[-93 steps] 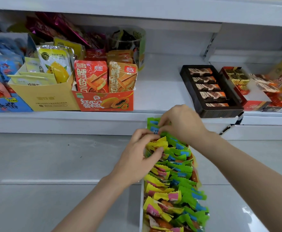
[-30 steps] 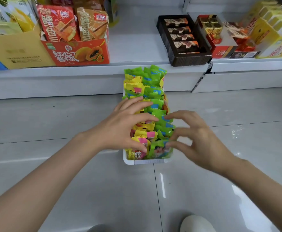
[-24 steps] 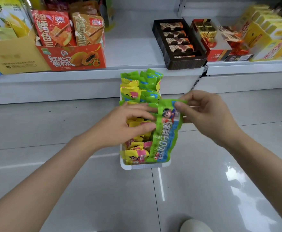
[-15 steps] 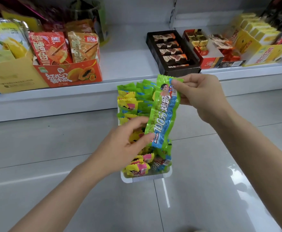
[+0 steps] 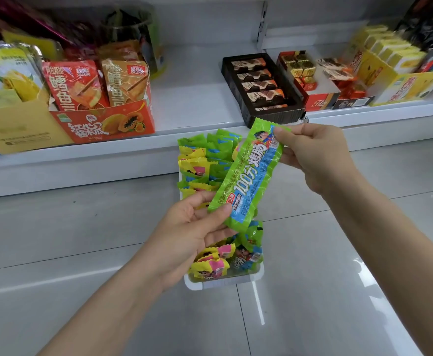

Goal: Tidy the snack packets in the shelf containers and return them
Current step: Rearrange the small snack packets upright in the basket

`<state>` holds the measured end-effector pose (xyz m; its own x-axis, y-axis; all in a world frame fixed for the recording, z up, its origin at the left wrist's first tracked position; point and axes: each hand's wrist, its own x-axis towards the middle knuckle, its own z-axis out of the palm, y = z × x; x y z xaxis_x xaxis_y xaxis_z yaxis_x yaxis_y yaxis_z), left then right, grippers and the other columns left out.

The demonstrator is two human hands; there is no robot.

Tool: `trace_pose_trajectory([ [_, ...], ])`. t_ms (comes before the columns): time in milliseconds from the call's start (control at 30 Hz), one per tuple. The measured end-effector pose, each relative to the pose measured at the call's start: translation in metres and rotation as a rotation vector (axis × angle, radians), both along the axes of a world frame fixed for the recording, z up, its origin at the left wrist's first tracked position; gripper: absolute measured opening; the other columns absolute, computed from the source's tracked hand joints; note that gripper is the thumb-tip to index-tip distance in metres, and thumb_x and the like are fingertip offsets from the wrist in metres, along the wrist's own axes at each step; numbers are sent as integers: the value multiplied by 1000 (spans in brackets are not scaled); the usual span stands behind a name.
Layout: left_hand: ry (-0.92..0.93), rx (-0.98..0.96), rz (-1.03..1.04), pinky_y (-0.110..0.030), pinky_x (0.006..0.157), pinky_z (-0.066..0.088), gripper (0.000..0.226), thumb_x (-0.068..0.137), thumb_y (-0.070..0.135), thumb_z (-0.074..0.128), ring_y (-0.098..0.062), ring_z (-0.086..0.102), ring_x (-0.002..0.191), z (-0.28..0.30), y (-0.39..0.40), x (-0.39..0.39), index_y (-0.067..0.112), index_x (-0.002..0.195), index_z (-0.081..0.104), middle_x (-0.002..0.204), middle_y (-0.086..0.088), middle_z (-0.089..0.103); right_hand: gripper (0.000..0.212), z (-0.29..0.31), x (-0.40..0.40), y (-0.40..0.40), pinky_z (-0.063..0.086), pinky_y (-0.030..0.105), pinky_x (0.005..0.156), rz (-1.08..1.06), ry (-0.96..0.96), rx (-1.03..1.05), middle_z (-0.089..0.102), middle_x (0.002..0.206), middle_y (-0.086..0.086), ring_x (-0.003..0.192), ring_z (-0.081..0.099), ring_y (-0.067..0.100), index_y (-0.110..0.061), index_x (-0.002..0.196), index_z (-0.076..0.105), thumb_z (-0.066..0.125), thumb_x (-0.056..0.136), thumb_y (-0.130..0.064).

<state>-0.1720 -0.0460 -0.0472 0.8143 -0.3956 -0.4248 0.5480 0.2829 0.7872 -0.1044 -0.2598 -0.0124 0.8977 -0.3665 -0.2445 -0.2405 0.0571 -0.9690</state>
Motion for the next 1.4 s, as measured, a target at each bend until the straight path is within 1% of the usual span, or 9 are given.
trace_pose_trajectory([
  [400, 31, 80, 312, -21, 61, 57, 33, 68, 21, 77, -16, 75, 77, -6, 26, 14, 7, 99, 76, 93, -11, 78, 13, -15, -10, 27, 58, 22, 65, -24, -125, 127, 77, 84, -1, 63, 70, 10, -14, 101, 72, 59, 99, -16],
  [500, -333, 410, 383, -30, 72, 60, 21, 74, 27, 78, -14, 75, 80, -10, 37, 20, 22, 94, 81, 89, 1, 79, 25, -15, -8, 40, 62, 29, 71, -9, -2, 172, 75, 104, 5, 74, 74, 18, -9, 117, 67, 58, 100, -24],
  [600, -995, 743, 372, -21, 82, 56, 17, 85, 16, 76, -2, 71, 91, -10, 40, 25, 21, 101, 79, 100, 10, 75, 29, -12, -7, 47, 61, 39, 81, 97, 21, 319, 67, 107, 3, 95, 74, 29, -13, 105, 61, 57, 98, -41],
  [700, -1534, 959, 195, -36, 77, 58, 14, 94, 14, 70, -19, 71, 91, -8, 37, 26, 11, 104, 79, 108, -3, 74, 42, -10, -9, 48, 62, 41, 78, 70, 24, 380, 67, 103, 15, 92, 74, 30, 6, 112, 57, 55, 101, -34],
  [767, -1631, 934, 47, -43, 79, 53, 15, 94, 20, 69, -28, 67, 96, -3, 34, 25, 12, 101, 80, 111, -8, 71, 39, -7, -9, 47, 62, 38, 76, 45, 47, 424, 70, 116, 20, 91, 73, 27, 9, 125, 55, 49, 105, -24],
  [833, -1510, 839, -72, -45, 91, 47, 22, 81, 25, 81, -30, 58, 114, 2, 34, 21, 22, 102, 80, 126, -6, 62, 38, 1, -11, 47, 62, 34, 74, 87, 65, 441, 67, 122, 22, 94, 71, 26, 6, 129, 57, 47, 105, -21],
  [933, -844, 524, -79, -32, 107, 41, 75, 59, 38, 90, -17, 43, 138, 9, 34, 13, 43, 127, 59, 146, 5, 42, 39, 6, -14, 45, 62, 33, 73, 135, 23, 429, 66, 111, 18, 92, 67, 24, 4, 130, 58, 48, 104, -23],
  [1033, -319, 162, 48, -23, 83, 56, 79, 60, 31, 92, -12, 66, 114, 13, 32, 12, 38, 129, 53, 128, 5, 65, 35, 7, -18, 42, 62, 35, 77, 144, -30, 470, 69, 100, 11, 88, 69, 21, 0, 125, 62, 48, 104, -23],
  [1400, -163, 40, 69, -24, 76, 57, 52, 72, 3, 70, -22, 72, 103, -3, 11, -11, 14, 121, 63, 111, -12, 75, 18, -5, -27, 25, 61, 33, 72, 72, -119, 458, 74, 87, 4, 79, 72, 17, -8, 107, 69, 62, 97, -22],
])
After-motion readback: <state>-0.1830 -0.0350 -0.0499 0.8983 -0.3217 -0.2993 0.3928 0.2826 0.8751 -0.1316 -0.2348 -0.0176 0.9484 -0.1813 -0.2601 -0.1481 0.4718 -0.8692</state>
